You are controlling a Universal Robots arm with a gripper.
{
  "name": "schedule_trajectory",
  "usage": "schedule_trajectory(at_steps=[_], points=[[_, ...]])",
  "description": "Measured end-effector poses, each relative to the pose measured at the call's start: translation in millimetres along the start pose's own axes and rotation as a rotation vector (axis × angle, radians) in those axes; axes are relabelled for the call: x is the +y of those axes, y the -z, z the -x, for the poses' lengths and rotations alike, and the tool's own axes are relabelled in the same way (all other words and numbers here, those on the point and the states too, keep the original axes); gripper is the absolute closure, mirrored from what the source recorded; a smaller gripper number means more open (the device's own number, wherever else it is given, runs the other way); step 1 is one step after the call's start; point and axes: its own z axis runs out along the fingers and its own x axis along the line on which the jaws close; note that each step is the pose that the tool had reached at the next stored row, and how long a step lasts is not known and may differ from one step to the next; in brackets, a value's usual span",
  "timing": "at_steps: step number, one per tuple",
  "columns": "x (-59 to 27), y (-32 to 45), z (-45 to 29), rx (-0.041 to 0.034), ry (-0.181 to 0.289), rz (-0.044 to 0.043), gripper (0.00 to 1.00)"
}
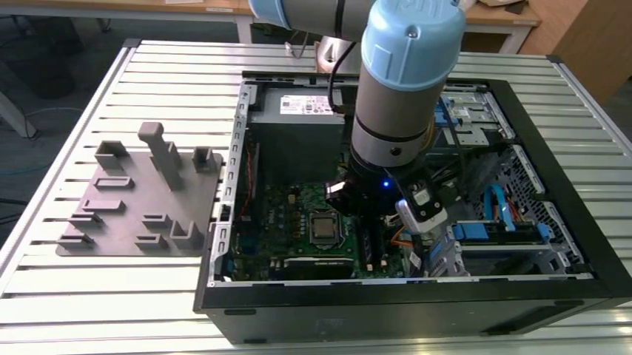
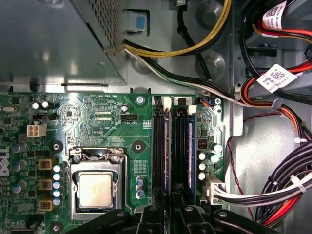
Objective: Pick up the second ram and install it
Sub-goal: 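Insert the second ram into the second slot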
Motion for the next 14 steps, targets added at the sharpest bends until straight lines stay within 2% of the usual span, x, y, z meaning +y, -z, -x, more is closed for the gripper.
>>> schedule_trajectory(at_steps=[3, 7, 10, 11, 12, 14], points=[[-0.1, 3.3, 0.1, 0.0, 0.0, -0.0004, 0.82], [0.5, 17.2, 0.8, -0.0006, 0.0, 0.0004, 0.82], [4.7, 23.3, 1.0, -0.0008, 0.0, 0.0008, 0.82], [6.2, 25.4, 1.1, -0.0008, 0.0, 0.0007, 0.83], [8.2, 27.5, 1.2, -0.0008, 0.0, 0.0007, 0.89], [13.2, 29.8, 1.3, -0.0008, 0.0, 0.0006, 0.93]])
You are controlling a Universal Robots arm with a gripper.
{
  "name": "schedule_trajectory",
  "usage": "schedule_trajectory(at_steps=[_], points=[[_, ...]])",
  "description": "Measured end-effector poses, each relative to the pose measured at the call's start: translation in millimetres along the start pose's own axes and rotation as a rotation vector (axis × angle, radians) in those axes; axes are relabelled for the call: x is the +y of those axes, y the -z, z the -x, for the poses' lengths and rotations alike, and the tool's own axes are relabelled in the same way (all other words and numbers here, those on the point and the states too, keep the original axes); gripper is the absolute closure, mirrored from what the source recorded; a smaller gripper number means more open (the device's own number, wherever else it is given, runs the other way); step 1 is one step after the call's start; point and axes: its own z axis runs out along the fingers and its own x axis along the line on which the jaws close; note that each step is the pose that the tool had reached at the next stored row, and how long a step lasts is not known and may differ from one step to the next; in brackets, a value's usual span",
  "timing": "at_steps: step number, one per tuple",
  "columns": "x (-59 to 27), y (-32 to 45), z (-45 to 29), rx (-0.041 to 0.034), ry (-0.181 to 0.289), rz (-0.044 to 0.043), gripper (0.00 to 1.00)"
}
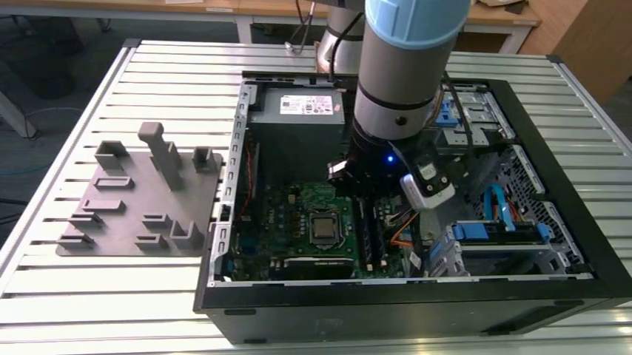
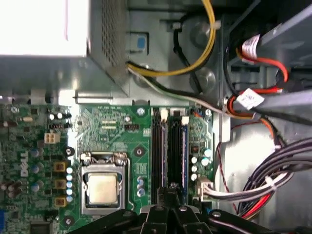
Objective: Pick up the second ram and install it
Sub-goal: 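Insert the second ram into the second slot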
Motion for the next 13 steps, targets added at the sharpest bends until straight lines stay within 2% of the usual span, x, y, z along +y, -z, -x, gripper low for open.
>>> schedule_trajectory(at_steps=[3, 13], points=[[6.6, 0.3, -0.1, -0.0001, 0.0, 0.0003, 0.93], [6.8, 0.3, -0.1, 0.0, 0.0, 0.0002, 0.93]])
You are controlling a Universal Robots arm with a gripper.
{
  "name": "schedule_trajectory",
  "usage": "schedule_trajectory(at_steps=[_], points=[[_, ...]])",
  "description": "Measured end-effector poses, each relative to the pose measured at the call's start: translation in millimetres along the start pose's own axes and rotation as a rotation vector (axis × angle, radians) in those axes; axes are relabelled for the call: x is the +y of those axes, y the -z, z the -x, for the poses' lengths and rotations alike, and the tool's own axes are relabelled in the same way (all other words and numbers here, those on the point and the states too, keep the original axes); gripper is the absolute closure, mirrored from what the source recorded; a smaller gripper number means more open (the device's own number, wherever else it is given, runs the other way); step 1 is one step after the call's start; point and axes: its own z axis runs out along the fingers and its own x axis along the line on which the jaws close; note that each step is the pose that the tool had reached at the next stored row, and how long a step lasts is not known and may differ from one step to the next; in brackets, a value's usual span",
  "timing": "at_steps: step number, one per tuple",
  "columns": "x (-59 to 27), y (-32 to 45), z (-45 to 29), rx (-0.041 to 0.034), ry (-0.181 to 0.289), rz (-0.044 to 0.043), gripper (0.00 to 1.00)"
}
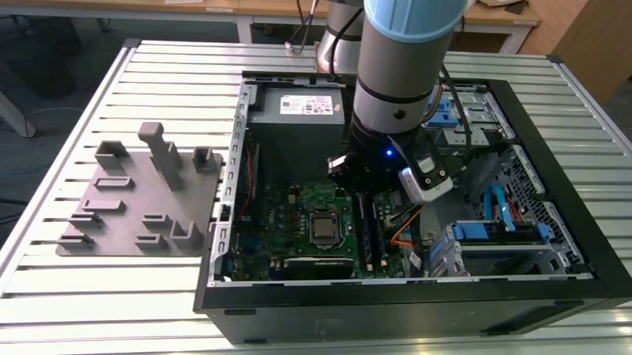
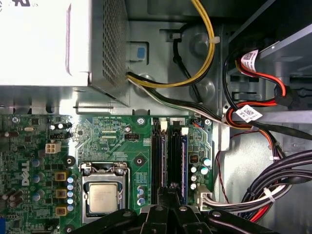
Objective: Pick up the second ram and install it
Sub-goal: 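Insert the second ram into the second slot, then press down the second ram until it locks into place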
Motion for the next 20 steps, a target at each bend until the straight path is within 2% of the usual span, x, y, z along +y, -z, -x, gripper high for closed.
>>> schedule_trajectory(at_steps=[6, 9, 12, 15, 20], points=[[0.2, -0.1, 0.0, 0.0001, 0.0, 0.0013, 0.93], [2.6, -1.7, -0.2, 0.0001, -0.001, 0.0155, 0.93], [11.1, -5.3, -0.4, 0.0002, -0.001, 0.0234, 0.93], [17.3, -8.8, -0.8, 0.0004, -0.002, 0.0352, 0.93], [19.2, -14.2, -1.1, 0.0004, -0.002, 0.0387, 0.93]])
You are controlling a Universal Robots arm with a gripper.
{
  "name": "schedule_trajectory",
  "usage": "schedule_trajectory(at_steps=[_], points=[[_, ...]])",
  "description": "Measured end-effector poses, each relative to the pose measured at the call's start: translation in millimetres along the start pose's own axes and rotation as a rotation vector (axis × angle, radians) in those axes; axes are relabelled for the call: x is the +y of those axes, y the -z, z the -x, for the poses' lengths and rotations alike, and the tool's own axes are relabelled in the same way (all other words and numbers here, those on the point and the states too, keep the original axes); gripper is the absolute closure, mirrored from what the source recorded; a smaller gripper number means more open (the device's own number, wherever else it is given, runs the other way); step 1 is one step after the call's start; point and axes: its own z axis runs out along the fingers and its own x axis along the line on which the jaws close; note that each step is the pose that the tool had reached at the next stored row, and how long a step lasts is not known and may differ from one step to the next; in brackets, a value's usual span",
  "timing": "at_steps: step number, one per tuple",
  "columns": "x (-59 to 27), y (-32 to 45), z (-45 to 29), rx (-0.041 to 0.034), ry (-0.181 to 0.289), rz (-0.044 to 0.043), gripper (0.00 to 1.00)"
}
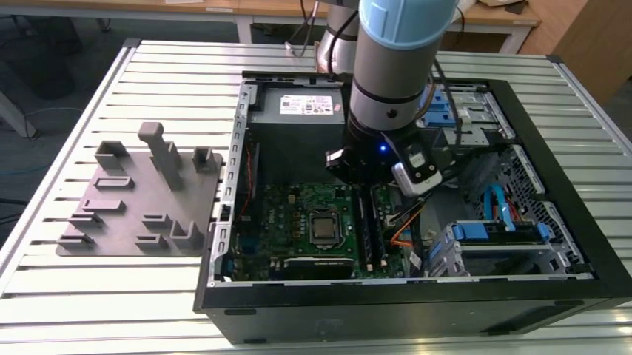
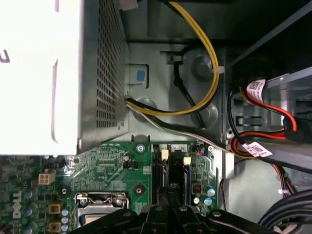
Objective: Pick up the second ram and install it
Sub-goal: 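Press down the second ram until it locks into place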
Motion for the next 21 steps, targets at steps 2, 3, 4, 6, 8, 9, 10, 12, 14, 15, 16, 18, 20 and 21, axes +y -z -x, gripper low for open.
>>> schedule_trajectory(at_steps=[2, 3, 4, 6, 8, 9, 10, 12, 14, 15, 16, 18, 20, 21], points=[[0.4, -1.9, -0.1, 0.0, 0.0, 0.0001, 0.93], [0.8, -2.8, -0.1, 0.0, 0.0, 0.0001, 0.93], [1.3, -3.4, -0.2, 0.0, 0.0, 0.0, 0.93], [2.1, -4.4, -0.3, 0.0002, 0.0, -0.0006, 0.93], [3.1, -5.5, -0.3, 0.0002, 0.0, -0.0007, 0.93], [3.6, -6.2, -0.4, 0.0002, 0.0, -0.0006, 0.93], [4.0, -7.1, -0.4, 0.0002, 0.0, -0.0004, 0.93], [4.6, -8.5, -0.5, 0.0003, 0.0, -0.0008, 0.93], [4.6, -8.8, -0.5, 0.0003, 0.0, -0.0007, 0.93], [4.8, -8.3, -0.4, -0.0001, 0.0, 0.0002, 0.93], [5.2, -6.6, -0.3, -0.0008, 0.0, 0.0023, 0.93], [5.3, -1.3, -0.1, -0.0004, 0.0, 0.0008, 0.93], [3.7, -0.7, -0.1, -0.0003, 0.0, 0.0007, 0.93], [1.3, -0.5, 0.0, -0.0002, 0.0, 0.0004, 0.93]])
